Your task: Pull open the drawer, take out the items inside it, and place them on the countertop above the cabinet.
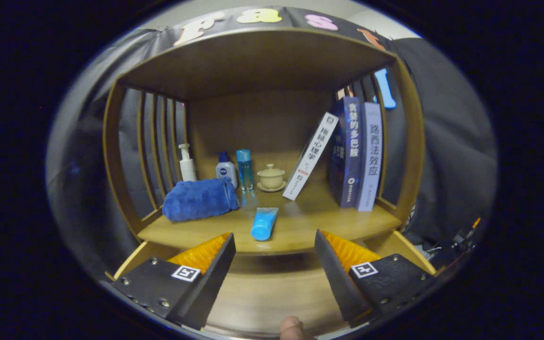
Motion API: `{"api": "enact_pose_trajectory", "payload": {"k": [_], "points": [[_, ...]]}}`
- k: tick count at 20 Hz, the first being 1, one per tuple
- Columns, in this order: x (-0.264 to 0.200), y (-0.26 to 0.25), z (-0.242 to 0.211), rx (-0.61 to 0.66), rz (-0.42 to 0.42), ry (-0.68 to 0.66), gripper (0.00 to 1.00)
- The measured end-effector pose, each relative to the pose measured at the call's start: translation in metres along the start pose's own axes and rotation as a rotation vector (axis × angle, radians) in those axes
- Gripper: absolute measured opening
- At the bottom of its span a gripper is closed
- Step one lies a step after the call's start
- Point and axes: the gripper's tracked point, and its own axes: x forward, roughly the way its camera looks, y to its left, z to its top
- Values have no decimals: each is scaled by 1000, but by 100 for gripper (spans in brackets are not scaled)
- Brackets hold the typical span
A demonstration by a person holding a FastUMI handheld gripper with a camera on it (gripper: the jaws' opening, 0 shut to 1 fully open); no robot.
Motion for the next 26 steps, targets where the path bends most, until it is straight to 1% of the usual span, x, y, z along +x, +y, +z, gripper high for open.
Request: {"api": "enact_pose_trajectory", "payload": {"k": [3,6,8,12,13,15,20,22,25,26], "points": [[-53,-4,-6,-7,-3,-78,100],[-97,-4,-32,28,-10,-111,100],[-117,-1,-58,48,4,-100,100],[-138,-10,-113,78,-4,-76,100],[-139,-12,-122,87,-10,-74,100],[-137,-10,-132,104,10,-81,100],[-125,9,-143,62,53,-99,100],[-117,12,-145,70,62,-100,100],[-101,11,-148,76,47,-94,100],[-100,6,-152,71,26,-81,100]]}}
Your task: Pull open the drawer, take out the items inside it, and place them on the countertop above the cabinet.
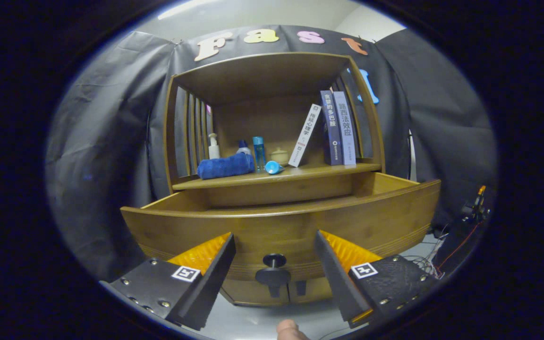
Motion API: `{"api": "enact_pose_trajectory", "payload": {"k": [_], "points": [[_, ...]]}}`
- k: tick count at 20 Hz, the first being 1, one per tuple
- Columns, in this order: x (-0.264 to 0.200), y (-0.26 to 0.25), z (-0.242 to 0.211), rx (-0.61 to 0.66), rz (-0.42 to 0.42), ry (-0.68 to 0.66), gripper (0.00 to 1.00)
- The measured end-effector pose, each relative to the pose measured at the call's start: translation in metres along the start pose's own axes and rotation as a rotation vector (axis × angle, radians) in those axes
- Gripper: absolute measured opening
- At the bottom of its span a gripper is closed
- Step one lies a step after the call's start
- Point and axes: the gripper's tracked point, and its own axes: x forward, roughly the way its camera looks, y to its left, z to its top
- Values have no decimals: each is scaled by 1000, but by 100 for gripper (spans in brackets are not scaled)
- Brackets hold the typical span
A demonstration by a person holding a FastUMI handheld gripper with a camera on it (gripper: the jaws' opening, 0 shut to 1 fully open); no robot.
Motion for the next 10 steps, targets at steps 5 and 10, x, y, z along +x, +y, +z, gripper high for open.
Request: {"api": "enact_pose_trajectory", "payload": {"k": [5,10], "points": [[9,2,11,-8,-21,-51,99],[21,1,12,-8,-6,-51,99]]}}
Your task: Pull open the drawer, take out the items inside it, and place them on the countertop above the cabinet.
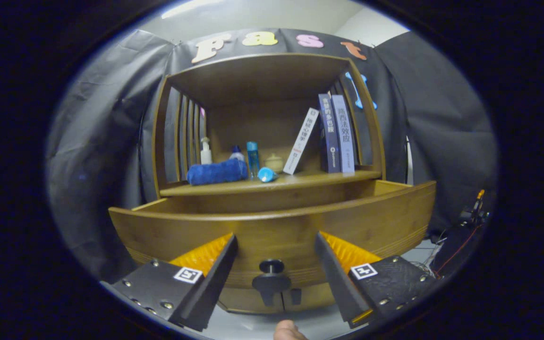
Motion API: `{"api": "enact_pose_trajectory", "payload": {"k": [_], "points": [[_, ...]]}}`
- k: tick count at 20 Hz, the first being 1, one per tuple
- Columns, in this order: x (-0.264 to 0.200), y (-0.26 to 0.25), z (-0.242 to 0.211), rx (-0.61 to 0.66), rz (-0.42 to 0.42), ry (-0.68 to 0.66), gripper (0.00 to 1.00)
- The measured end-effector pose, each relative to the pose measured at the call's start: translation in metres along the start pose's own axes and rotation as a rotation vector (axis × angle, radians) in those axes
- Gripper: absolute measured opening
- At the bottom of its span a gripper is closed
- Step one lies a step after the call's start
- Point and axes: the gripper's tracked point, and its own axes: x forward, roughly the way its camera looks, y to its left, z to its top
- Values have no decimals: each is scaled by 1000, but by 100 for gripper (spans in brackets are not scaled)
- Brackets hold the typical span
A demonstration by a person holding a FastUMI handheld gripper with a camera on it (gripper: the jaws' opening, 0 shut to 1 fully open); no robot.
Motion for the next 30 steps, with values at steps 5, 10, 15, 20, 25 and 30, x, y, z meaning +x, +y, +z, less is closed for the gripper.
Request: {"api": "enact_pose_trajectory", "payload": {"k": [5,10,15,20,25,30], "points": [[11,1,0,-3,6,-6,99],[30,4,-3,-20,10,-5,99],[61,7,-2,-18,7,-16,99],[85,9,-2,-14,11,-32,99],[103,10,-1,-9,10,-33,99],[121,10,1,-8,9,-20,99]]}}
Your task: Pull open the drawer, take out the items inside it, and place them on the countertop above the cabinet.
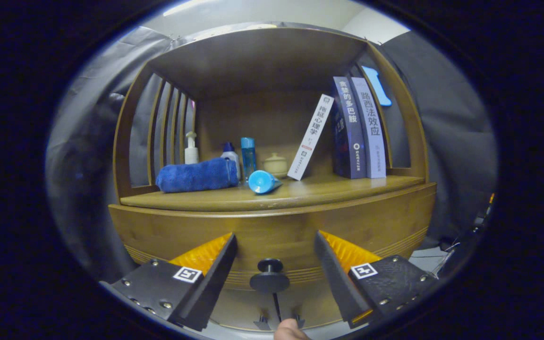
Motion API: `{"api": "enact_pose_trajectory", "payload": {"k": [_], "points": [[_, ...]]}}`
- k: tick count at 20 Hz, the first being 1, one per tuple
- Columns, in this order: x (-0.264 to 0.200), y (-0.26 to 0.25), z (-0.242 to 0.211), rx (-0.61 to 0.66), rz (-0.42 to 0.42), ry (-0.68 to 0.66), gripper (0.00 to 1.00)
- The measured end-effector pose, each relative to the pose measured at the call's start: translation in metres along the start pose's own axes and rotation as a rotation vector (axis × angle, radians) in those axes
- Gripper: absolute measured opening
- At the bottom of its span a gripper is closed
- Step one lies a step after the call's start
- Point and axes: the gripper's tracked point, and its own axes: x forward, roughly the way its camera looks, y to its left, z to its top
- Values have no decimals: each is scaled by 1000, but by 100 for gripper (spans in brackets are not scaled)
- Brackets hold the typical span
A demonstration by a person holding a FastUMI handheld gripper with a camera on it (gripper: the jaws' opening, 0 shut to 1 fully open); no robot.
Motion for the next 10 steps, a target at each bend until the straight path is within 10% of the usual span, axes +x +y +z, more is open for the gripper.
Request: {"api": "enact_pose_trajectory", "payload": {"k": [10], "points": [[18,-2,2,-37,13,1,98]]}}
